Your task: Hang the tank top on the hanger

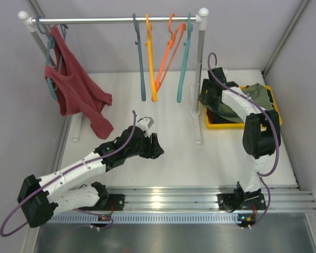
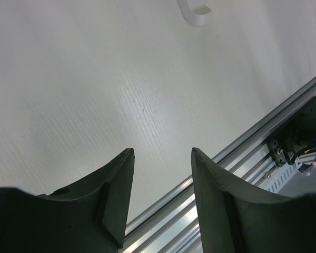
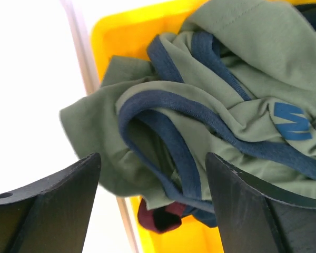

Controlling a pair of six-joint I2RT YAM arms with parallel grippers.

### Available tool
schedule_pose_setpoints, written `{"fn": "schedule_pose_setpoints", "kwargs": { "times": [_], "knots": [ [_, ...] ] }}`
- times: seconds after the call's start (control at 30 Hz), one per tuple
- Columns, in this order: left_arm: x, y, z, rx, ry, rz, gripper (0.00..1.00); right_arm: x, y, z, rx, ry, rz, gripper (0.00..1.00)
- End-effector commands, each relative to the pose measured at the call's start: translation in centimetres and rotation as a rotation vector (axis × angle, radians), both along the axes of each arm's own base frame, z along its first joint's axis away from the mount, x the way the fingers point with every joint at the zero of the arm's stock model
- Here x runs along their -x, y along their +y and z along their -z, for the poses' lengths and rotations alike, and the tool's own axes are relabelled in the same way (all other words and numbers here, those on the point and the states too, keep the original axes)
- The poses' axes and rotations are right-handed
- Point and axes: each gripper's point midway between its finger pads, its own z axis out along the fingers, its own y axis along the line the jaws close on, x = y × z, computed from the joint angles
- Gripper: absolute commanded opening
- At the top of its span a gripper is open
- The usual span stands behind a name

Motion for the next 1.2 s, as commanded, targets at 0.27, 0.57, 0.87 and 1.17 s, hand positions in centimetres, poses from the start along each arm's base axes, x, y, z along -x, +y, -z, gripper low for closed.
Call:
{"fn": "schedule_pose_setpoints", "kwargs": {
  "times": [0.27,0.57,0.87,1.17],
  "knots": [
    [-0.2,-0.4,-1.5,0.023,-0.027,0.005,0.52,-1.8,-0.9,-0.6,0.05,-0.034,0.052,0.36],
    [-0.3,-0.4,-1.4,0.016,-0.03,0.008,0.52,-1.3,-1.8,-4.4,0.017,-0.108,0.08,0.0],
    [-0.5,-0.5,-1.8,0.024,-0.044,0.009,0.52,0.6,-3.3,-13.2,-0.035,-0.265,0.095,0.0],
    [-0.5,-0.8,-2.4,0.046,-0.054,0.019,0.52,5.4,-3.8,-25.8,-0.096,-0.486,0.054,0.0]
  ]
}}
